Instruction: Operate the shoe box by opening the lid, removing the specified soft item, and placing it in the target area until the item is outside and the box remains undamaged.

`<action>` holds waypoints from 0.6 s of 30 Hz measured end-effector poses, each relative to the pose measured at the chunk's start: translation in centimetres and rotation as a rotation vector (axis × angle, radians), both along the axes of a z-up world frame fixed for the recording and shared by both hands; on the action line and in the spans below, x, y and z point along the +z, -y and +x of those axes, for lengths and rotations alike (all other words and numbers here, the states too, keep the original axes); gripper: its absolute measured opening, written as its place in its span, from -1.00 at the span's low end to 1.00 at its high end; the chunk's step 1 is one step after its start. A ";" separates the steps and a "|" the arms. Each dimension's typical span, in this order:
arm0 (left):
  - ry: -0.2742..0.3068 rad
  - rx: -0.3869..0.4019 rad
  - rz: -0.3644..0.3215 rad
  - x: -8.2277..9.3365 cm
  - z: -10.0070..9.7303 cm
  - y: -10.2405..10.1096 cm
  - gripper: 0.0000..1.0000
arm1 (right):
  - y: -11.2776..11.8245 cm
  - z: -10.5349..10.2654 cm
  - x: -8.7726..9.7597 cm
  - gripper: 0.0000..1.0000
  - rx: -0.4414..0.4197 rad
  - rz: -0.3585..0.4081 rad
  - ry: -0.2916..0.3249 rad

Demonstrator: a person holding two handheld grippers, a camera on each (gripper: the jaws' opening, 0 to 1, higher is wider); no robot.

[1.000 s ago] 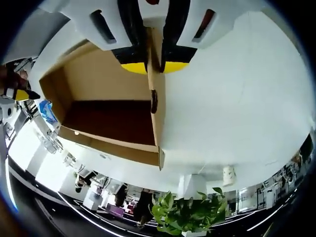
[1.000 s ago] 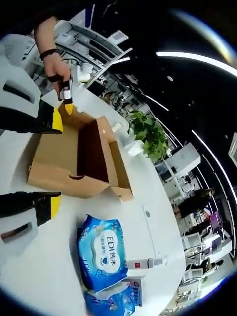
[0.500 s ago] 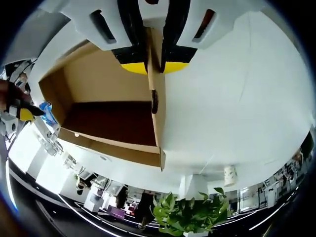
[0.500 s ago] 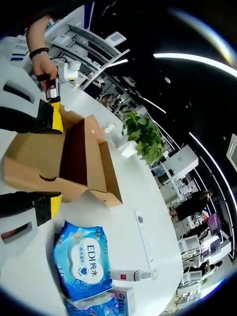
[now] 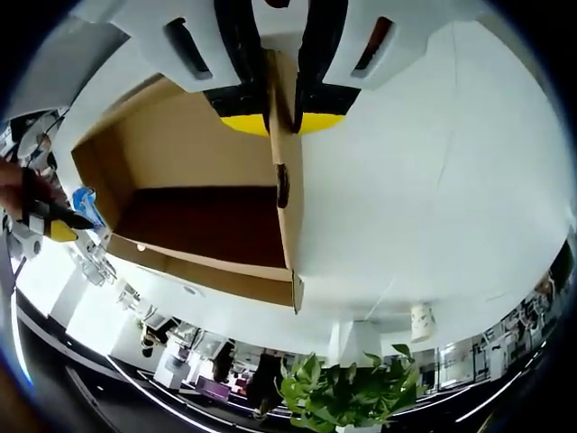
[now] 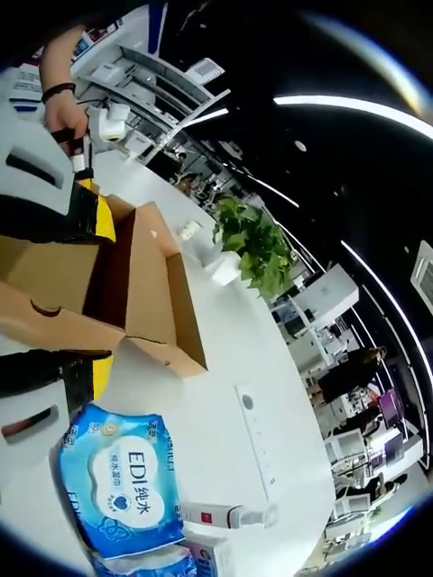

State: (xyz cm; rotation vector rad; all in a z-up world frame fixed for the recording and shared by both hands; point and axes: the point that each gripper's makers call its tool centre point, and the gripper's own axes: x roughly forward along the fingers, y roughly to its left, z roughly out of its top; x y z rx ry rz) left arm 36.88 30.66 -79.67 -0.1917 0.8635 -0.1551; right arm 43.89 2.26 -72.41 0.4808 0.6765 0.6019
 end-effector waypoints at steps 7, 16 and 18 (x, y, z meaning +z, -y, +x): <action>-0.010 0.000 0.009 0.0 -0.1 0.1 -0.84 | 0.1 1.1 -0.3 -0.12 0.008 -0.007 -0.002; -0.019 0.001 0.038 0.0 -0.1 0.1 -0.86 | 0.6 1.8 -1.0 -0.12 0.022 -0.027 -0.013; -0.019 0.000 0.037 0.0 -0.1 0.1 -0.86 | 0.6 2.1 -1.1 -0.12 0.024 -0.032 -0.017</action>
